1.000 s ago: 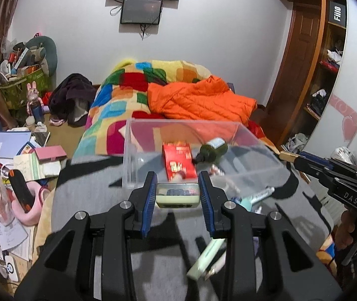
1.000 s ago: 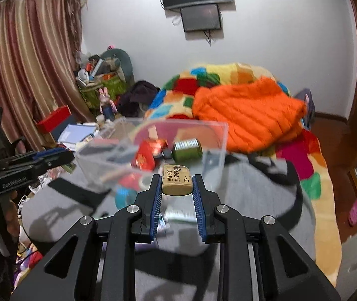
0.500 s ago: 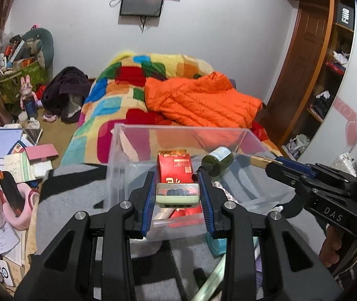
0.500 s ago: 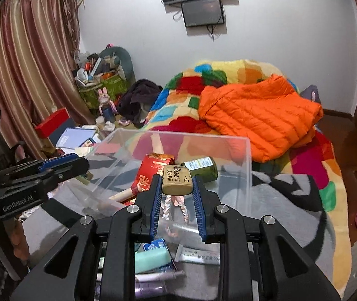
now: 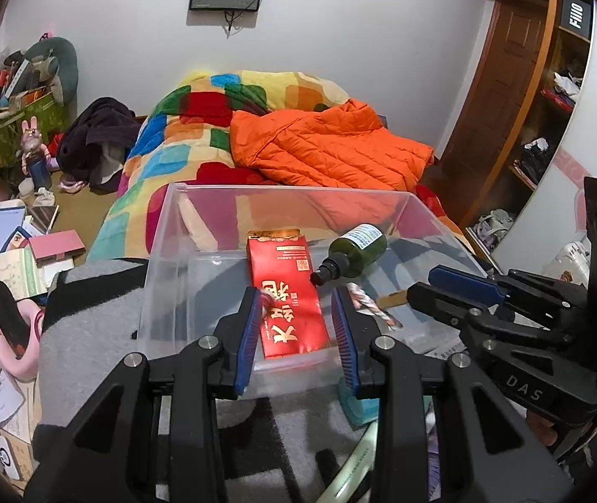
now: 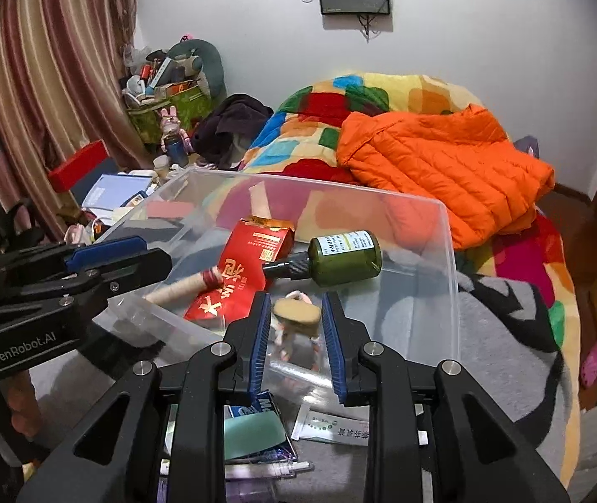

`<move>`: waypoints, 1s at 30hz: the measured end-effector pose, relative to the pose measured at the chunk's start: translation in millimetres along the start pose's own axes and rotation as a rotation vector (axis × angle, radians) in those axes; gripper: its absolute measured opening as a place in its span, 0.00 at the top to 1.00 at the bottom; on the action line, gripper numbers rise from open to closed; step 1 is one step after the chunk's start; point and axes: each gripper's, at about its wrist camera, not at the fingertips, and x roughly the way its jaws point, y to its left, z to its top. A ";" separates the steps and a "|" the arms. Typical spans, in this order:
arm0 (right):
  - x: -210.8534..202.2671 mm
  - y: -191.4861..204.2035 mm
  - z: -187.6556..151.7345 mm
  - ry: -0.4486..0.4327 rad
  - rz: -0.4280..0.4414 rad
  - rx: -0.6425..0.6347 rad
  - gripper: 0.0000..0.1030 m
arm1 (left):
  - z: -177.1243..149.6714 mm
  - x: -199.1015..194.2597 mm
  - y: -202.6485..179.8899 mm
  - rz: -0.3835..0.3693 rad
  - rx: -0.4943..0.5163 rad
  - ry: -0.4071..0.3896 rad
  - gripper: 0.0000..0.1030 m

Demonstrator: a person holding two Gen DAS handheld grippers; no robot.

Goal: Organize objects
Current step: 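Carry the tile and eraser into the clear box and open both grippers, then grasp the mint green highlighter with left gripper while right gripper grasps the purple-capped bottle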

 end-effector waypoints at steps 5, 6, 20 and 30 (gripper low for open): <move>-14.0 3.2 -0.7 -0.022 -0.002 -0.007 0.59 | -3.9 -13.4 -6.4 0.010 0.018 -0.024 0.59; -18.4 3.7 -1.4 -0.031 -0.006 -0.009 0.53 | -5.1 -16.5 -6.9 0.014 0.018 -0.031 0.52; -62.3 3.2 -34.4 -0.053 0.030 0.000 0.21 | -36.2 -58.2 -9.9 0.098 0.017 -0.079 0.07; -43.9 16.0 -72.4 0.090 0.115 0.012 0.21 | -81.5 -21.6 -10.0 0.054 0.041 0.131 0.25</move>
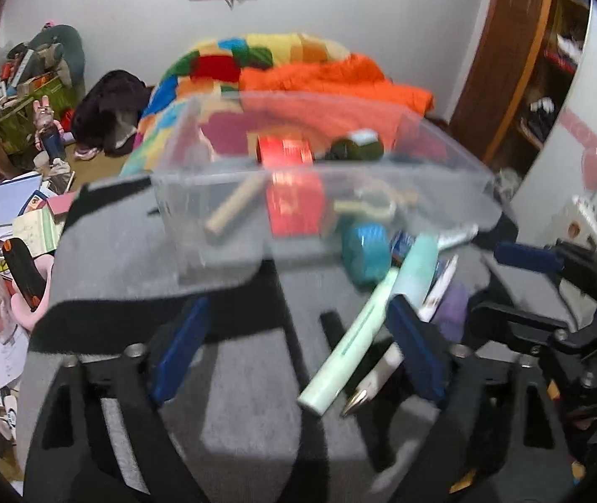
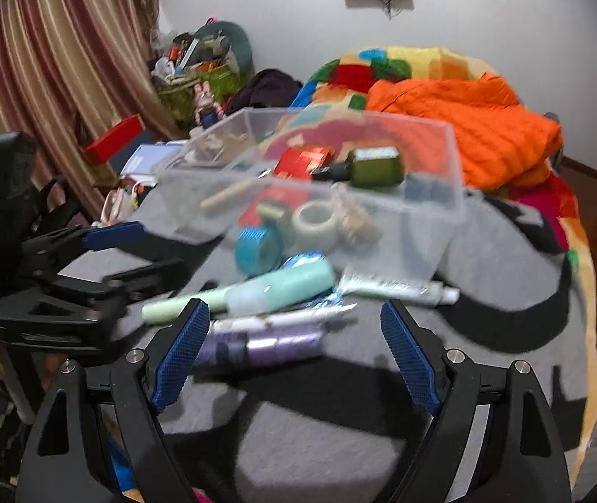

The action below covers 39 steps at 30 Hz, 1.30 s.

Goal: Organize objects
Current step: 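Grasp the mint green highlighter with left gripper while right gripper grasps the purple-capped bottle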

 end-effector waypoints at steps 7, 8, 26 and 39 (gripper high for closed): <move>15.5 17.4 -11.0 0.045 -0.048 -0.019 0.21 | -14.7 13.2 -11.9 -0.039 0.051 0.043 0.35; 14.2 18.0 -11.7 0.037 -0.059 -0.015 0.20 | -15.2 13.6 -12.0 -0.051 0.047 0.045 0.39; -5.5 -19.4 -25.0 0.064 -0.042 0.133 0.20 | -53.2 -30.7 -0.7 -0.082 0.032 0.058 0.85; 23.1 20.5 -18.4 0.063 -0.054 0.144 0.21 | -42.4 -14.2 1.3 0.007 0.038 0.017 0.83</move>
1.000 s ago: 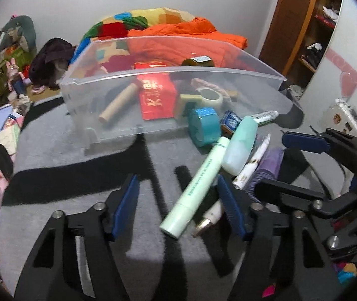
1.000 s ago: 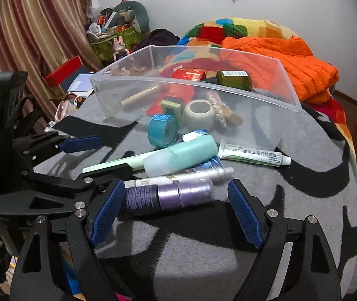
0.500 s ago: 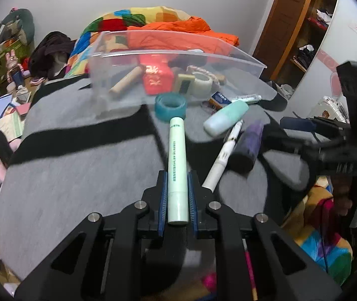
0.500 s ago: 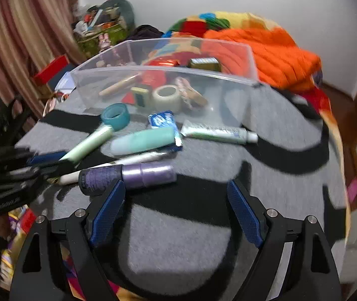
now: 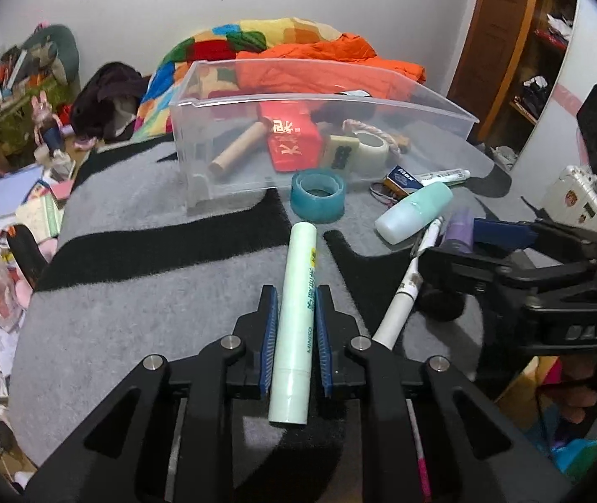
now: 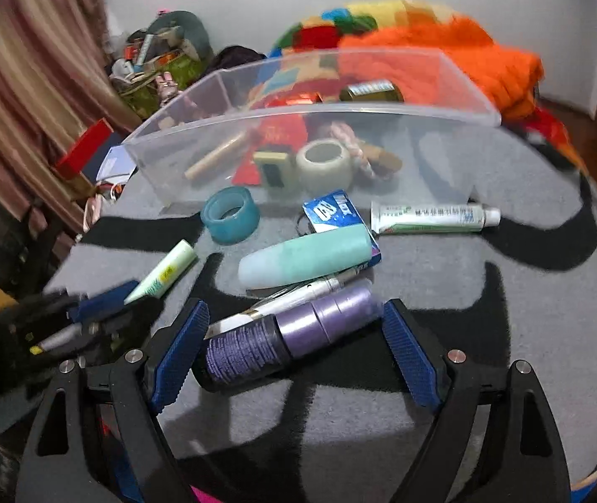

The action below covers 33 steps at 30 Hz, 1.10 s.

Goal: Organize objects
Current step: 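Grasp the mint green highlighter with left gripper while right gripper grasps the purple-capped bottle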

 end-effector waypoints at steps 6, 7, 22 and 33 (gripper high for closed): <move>-12.7 -23.1 -5.2 0.002 0.044 0.021 0.27 | -3.3 -3.0 5.4 -0.002 -0.009 -0.012 0.82; -15.2 -27.8 -6.2 0.006 0.052 0.030 0.28 | -3.4 -3.3 6.6 -0.006 -0.015 -0.012 0.81; -11.0 -11.8 -9.4 0.032 0.034 -0.006 0.32 | -4.5 1.8 -7.2 0.029 0.015 -0.049 0.71; -19.3 -10.8 -22.3 -0.005 -0.027 -0.077 0.77 | -22.4 -17.6 9.7 0.029 -0.009 -0.052 0.81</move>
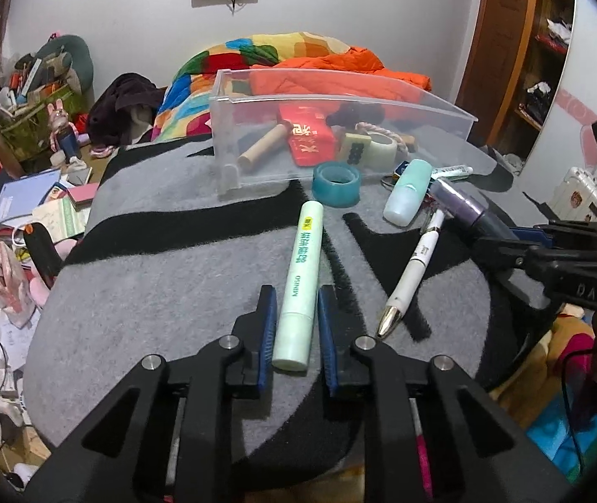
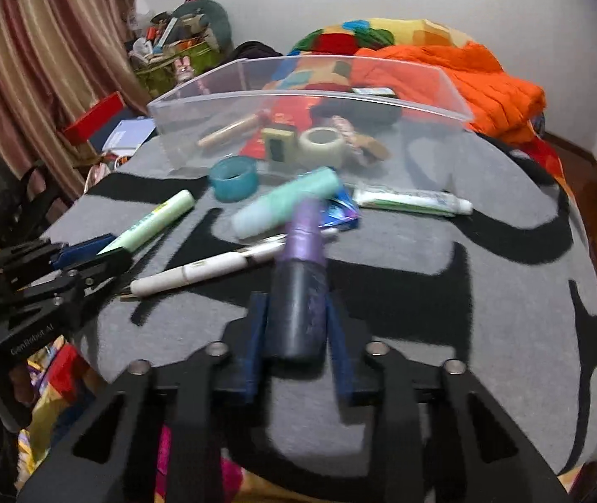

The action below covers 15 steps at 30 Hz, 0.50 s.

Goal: Organize objects
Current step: 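Grasp the mint green highlighter with left gripper while right gripper grasps the purple-capped bottle, then carry highlighter and purple-capped bottle over the clear box and open both grippers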

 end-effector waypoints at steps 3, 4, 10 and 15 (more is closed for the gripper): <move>-1.9 -7.1 0.3 -0.003 -0.009 0.010 0.77 | 5.6 5.1 -2.5 -0.006 0.016 0.005 0.81; -1.3 -8.4 0.6 -0.003 -0.009 0.011 0.77 | 7.9 7.9 -4.0 -0.009 0.021 0.007 0.81; 3.5 -9.7 5.5 -0.022 -0.020 0.028 0.77 | 18.8 21.7 -13.9 0.024 0.061 -0.013 0.85; -8.7 -11.9 3.5 -0.057 -0.018 0.028 0.77 | 15.5 15.4 -11.7 0.015 0.039 -0.017 0.85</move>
